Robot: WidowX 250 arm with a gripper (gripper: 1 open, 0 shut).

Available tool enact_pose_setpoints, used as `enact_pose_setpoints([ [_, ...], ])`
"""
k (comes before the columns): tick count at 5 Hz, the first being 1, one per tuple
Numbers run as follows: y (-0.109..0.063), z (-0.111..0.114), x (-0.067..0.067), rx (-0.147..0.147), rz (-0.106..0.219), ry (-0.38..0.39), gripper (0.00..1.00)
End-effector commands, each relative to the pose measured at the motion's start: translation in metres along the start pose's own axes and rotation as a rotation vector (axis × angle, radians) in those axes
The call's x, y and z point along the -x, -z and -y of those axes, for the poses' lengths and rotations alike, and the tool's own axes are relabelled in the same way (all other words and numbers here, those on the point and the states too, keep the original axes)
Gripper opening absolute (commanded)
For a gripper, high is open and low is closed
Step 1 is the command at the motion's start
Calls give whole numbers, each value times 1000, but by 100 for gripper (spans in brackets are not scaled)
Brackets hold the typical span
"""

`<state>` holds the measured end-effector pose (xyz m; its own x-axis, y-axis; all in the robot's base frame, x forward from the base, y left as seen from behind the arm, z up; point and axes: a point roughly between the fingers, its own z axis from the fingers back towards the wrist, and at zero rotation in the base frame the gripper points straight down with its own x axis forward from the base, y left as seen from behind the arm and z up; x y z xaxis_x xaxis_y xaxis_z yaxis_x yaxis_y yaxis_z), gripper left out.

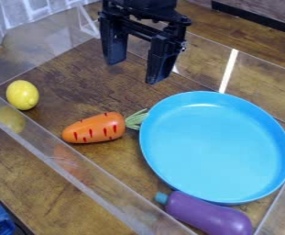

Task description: Put the carrot on the blue tray

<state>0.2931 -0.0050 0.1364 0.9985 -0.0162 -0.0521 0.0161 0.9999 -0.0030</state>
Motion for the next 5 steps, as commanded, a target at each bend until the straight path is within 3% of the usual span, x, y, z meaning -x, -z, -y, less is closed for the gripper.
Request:
enact_pose_setpoints([
  [1, 16, -3, -6, -3, -10, 80, 100],
  [2, 44, -9, -9, -12, -3, 258, 100],
  [3, 62, -16, -4, -30, 3, 406, 100],
  [4, 75, -24, 4, -51, 9, 511, 100],
  [5, 82, -40, -1, -55, 28, 496, 100],
])
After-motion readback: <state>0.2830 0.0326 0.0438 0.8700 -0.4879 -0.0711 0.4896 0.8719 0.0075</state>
